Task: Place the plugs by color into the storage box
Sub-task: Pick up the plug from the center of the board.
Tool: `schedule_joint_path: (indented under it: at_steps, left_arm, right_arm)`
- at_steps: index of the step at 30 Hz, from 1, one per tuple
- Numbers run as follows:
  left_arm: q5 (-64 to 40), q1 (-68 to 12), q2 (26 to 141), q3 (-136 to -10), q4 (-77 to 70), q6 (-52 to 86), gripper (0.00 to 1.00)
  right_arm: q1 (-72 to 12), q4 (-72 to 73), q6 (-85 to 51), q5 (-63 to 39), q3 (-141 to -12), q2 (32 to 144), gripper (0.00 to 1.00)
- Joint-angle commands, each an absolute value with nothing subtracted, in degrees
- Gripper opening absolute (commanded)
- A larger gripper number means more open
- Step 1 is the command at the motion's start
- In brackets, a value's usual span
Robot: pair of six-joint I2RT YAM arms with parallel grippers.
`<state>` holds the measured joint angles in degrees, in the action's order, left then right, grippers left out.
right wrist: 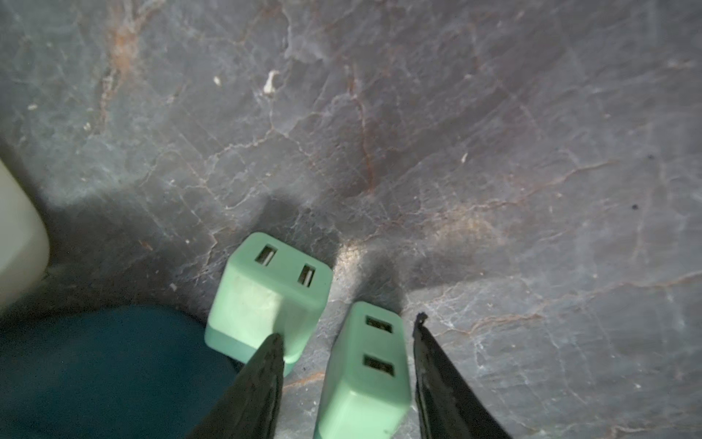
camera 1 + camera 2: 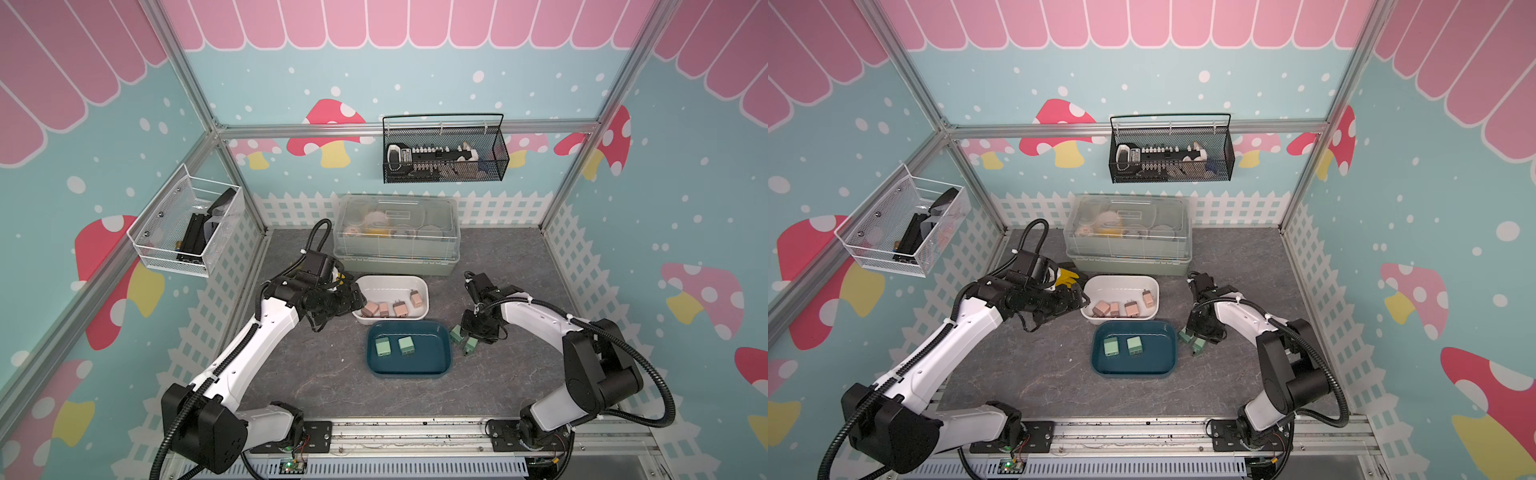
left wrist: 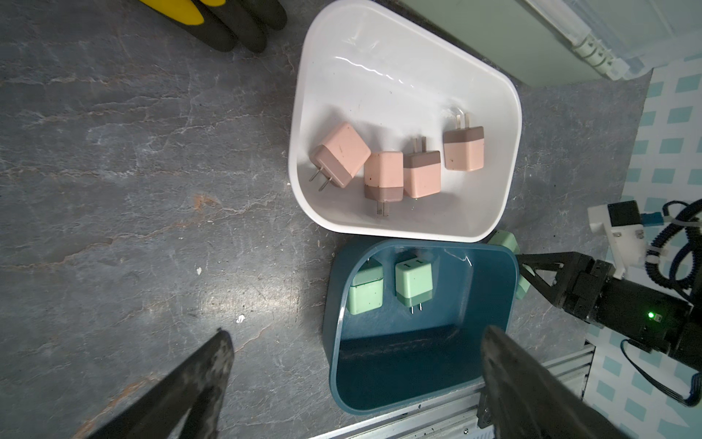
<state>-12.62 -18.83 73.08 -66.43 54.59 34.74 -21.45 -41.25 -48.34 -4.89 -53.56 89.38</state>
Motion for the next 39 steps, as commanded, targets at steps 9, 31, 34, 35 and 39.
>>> schedule_joint_path:
  at_steps: [9, 31, 34, 35, 39]
  left_arm:
    - [-12.66, -18.54, 73.46, -67.45, 54.61, 36.30, 0.98]
    - [-13.46, -18.56, 74.74, -67.60, 53.00, 37.66, 0.98]
    - [-13.45, -18.54, 74.62, -67.59, 53.00, 37.82, 0.98]
    - [-13.37, -18.54, 74.58, -67.65, 53.00, 37.84, 0.98]
    - [-13.34, -18.54, 74.77, -67.73, 52.87, 37.87, 0.98]
  right_arm:
    - [-21.36, -43.57, -48.35, -4.08, -50.16, 87.49, 0.31]
    - [-21.59, -49.25, -44.16, -4.79, -52.54, 83.12, 0.14]
    - [-22.77, -52.97, -43.30, -5.12, -56.50, 81.34, 0.14]
    - [-23.47, -54.54, -43.18, -5.10, -58.30, 80.85, 0.14]
    - [-28.37, -59.05, -43.45, -5.02, -65.06, 80.53, 0.14]
